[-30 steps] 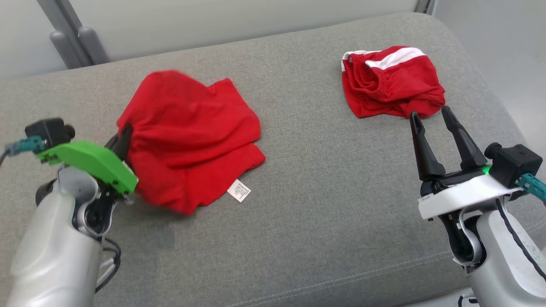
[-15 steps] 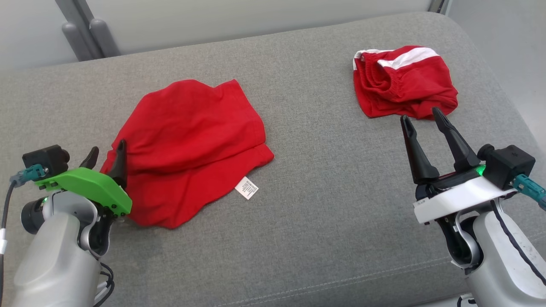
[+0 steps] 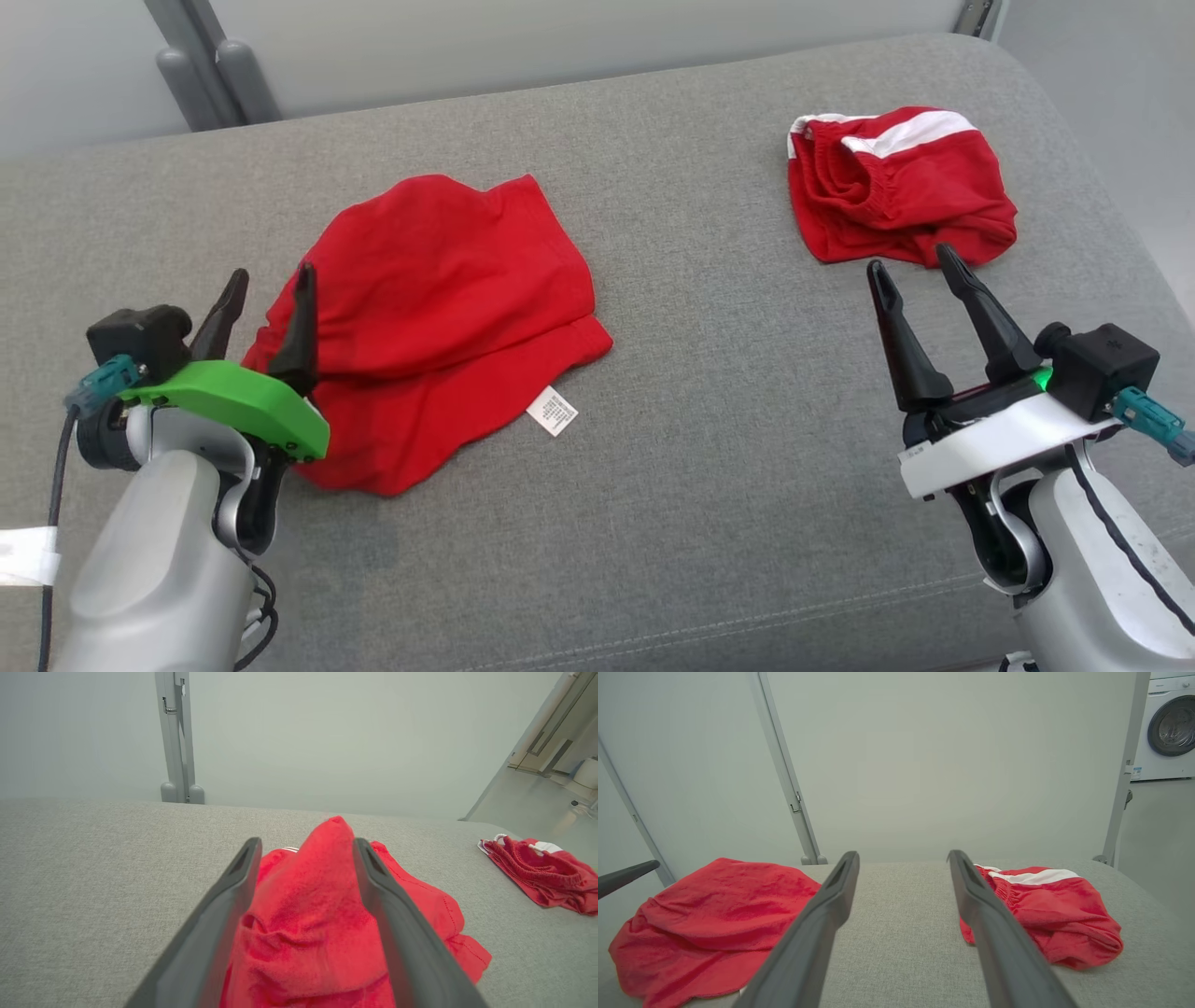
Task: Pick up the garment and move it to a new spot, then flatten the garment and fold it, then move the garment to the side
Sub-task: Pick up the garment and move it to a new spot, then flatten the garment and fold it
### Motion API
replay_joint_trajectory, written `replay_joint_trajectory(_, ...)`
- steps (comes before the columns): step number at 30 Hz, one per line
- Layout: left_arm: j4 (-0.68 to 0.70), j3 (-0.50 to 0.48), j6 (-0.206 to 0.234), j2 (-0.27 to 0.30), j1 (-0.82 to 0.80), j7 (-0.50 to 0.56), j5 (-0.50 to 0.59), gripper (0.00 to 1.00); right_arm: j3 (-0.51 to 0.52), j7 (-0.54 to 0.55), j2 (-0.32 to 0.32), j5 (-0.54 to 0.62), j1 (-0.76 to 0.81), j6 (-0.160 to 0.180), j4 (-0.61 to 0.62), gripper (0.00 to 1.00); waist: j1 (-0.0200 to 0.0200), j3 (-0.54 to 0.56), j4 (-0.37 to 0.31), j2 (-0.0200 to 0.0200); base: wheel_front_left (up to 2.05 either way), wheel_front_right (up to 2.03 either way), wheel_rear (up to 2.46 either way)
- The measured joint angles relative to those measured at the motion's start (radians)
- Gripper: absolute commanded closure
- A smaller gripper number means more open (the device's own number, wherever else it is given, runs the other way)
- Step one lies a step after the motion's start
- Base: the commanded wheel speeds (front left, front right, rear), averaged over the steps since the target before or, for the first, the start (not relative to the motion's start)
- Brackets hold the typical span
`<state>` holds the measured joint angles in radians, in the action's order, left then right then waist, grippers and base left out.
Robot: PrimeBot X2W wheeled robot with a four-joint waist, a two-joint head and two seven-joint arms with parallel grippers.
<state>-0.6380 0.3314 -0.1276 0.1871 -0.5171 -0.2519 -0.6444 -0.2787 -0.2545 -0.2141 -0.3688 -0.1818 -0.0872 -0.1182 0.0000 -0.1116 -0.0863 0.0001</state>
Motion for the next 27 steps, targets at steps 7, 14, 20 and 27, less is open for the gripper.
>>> replay_joint_trajectory(7, 0.061, 0.025, 0.0, -0.008, 0.074, 0.0, 0.06, 0.0, -0.029, 0.0, 0.002, 0.0, 0.011, -0.01, -0.008, 0.0, 0.0, 0.01, 0.027, 0.0, 0.0, 0.0, 0.0)
replay_joint_trajectory(14, 0.113, 0.027, 0.008, -0.033, 0.125, 0.0, 0.07, 0.0, -0.098, 0.011, 0.001, 0.017, 0.016, -0.021, -0.035, 0.0, 0.0, 0.004, 0.057, 0.0, 0.0, 0.0, 0.0)
replay_joint_trajectory(20, 0.2, 0.021, 0.013, -0.05, 0.132, 0.0, 0.1, 0.0, -0.156, 0.056, -0.009, 0.031, -0.018, -0.027, -0.092, 0.0, 0.0, -0.015, 0.088, 0.0, 0.0, 0.0, 0.0)
replay_joint_trajectory(27, 0.288, 0.018, 0.013, -0.072, 0.132, 0.0, 0.121, 0.0, -0.196, 0.114, -0.023, 0.044, -0.088, -0.036, -0.181, 0.0, 0.0, -0.048, 0.134, 0.0, 0.0, 0.0, 0.0)
